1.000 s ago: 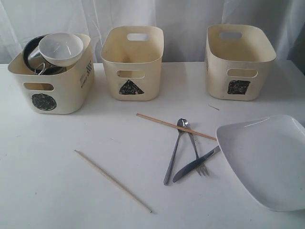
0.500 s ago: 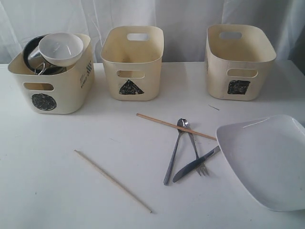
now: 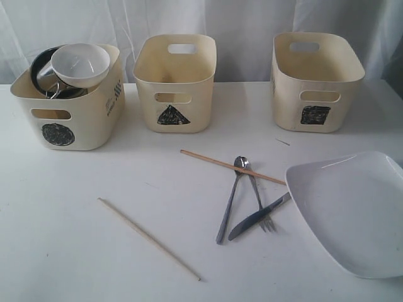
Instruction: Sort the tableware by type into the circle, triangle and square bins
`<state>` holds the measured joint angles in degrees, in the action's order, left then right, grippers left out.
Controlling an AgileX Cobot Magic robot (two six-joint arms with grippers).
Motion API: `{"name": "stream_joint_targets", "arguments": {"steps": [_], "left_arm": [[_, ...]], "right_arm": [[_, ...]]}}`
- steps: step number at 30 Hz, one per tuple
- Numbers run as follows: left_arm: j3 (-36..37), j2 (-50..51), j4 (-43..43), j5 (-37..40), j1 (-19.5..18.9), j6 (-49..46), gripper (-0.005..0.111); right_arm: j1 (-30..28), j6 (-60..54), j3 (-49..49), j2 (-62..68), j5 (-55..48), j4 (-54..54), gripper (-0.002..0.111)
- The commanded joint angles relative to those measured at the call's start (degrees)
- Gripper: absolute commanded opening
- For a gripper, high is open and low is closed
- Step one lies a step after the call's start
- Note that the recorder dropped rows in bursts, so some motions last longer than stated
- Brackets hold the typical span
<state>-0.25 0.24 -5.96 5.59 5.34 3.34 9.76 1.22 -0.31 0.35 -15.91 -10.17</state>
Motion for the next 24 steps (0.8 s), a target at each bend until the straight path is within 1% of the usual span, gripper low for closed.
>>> {"name": "stream_joint_targets", "arguments": {"steps": [1, 19, 21, 22, 24], "left_arm": [[0.25, -0.24, 0.11, 0.38, -0.04, -0.81, 0.0], [0.25, -0.24, 0.11, 0.12, -0.04, -0.79, 0.0], [0.25, -0.24, 0.11, 0.12, -0.04, -0.79, 0.0], [0.25, -0.24, 0.11, 0.12, -0.04, -0.79, 0.0], [0.25, -0.24, 0.11, 0.12, -0.04, -0.79, 0.0]], "right_arm": [[0.0, 0.06, 0.31, -0.35, 0.62, 0.12, 0.0], [0.0, 1.35, 0.31, -0.35, 0.62, 0.12, 0.0], [0.0, -0.77, 0.31, -0.35, 0.11, -1.13, 0.0], [0.0, 0.26, 0.31, -0.35, -1.27, 0.32, 0.0], [0.0, 10.23, 0.31, -0.35, -2.75, 10.17, 0.0]]}}
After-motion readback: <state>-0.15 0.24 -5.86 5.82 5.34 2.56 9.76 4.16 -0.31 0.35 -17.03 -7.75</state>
